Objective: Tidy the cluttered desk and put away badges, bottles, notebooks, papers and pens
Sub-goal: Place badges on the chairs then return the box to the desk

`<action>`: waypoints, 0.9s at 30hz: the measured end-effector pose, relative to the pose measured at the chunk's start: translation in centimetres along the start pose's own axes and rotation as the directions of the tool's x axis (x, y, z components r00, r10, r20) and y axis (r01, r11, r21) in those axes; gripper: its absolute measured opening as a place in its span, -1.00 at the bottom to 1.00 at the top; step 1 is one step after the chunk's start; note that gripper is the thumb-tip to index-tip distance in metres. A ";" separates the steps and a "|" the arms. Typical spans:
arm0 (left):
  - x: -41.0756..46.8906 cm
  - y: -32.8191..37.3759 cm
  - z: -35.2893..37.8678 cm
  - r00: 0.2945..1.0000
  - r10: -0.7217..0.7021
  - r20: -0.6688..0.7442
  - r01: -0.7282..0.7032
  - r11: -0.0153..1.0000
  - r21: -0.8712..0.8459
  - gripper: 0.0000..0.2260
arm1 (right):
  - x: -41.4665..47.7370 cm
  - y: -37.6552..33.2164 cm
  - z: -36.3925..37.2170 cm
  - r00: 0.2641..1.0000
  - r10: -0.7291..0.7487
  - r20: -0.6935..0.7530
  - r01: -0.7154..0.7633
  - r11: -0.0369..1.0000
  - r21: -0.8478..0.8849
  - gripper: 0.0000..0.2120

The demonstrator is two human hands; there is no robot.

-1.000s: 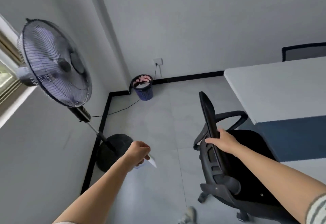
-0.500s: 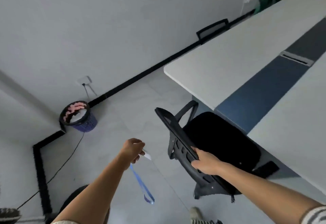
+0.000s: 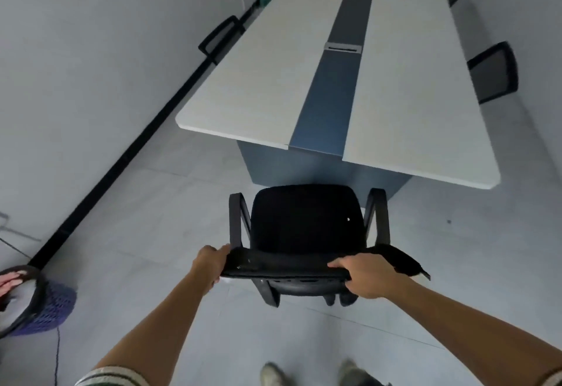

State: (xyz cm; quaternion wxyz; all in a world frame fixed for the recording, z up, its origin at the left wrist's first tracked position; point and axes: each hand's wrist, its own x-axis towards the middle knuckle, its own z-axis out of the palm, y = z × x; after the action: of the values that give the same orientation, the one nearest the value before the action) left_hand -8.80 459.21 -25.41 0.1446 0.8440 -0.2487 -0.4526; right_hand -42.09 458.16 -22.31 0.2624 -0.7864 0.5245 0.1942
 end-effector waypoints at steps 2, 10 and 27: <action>-1.2 -1.8 1.7 0.999 0.023 0.028 -0.025 0.996 0.080 -0.74 | -1.2 0.3 1.5 1.000 0.015 -0.008 -0.015 1.000 0.008 -0.47; -5.9 -7.9 4.6 0.984 0.073 -0.161 -0.043 0.983 0.180 -0.81 | -8.1 0.2 7.0 0.992 -0.109 -0.058 0.109 0.994 0.006 -0.49; -13.6 -17.5 7.7 0.959 -0.026 -0.282 0.037 0.999 0.035 -0.77 | -17.2 0.8 14.8 0.940 -0.303 -0.154 0.300 0.953 -0.046 -0.54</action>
State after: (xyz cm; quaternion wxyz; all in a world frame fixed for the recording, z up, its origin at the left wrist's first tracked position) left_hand -16.54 481.14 -28.43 0.1541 0.9063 -0.2211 -0.3254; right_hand -49.70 479.46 -24.19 0.2377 -0.8732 0.4151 0.0939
